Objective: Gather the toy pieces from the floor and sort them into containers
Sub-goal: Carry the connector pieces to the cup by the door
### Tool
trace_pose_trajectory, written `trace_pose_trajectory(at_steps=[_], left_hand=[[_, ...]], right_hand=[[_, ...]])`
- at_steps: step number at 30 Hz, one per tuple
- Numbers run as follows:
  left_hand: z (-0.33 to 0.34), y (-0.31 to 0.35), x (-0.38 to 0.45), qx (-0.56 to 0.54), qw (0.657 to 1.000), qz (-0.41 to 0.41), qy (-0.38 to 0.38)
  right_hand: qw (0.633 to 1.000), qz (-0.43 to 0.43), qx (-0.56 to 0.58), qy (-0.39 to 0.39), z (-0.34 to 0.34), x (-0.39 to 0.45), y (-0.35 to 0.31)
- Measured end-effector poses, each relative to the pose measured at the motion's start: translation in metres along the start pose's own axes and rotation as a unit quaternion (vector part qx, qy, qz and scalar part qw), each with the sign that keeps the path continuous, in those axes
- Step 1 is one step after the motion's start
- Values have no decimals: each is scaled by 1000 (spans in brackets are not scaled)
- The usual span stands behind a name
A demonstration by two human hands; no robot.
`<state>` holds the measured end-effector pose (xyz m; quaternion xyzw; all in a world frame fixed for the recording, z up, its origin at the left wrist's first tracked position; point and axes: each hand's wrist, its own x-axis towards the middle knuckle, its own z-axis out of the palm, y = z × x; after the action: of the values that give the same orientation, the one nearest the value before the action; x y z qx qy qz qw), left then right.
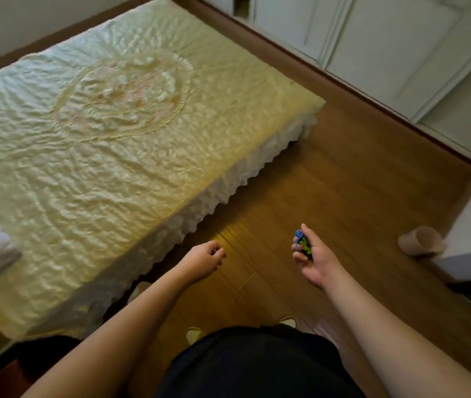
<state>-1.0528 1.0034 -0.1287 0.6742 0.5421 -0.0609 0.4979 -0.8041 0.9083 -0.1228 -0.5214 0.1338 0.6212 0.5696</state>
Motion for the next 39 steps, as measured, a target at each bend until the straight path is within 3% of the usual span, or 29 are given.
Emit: trace_pose_trajectory(at_steps=[17,31,39], left_hand=[[161,242,72,183,965,136,-131],[239,382,207,240,925,187,-227],[274,507,290,314,874,243,-281]], right_hand=[[969,-92,208,95,-191,-28,-146],[929,-130,289,191,-265,23,-264],[901,-166,296,269,-298,41,-357]])
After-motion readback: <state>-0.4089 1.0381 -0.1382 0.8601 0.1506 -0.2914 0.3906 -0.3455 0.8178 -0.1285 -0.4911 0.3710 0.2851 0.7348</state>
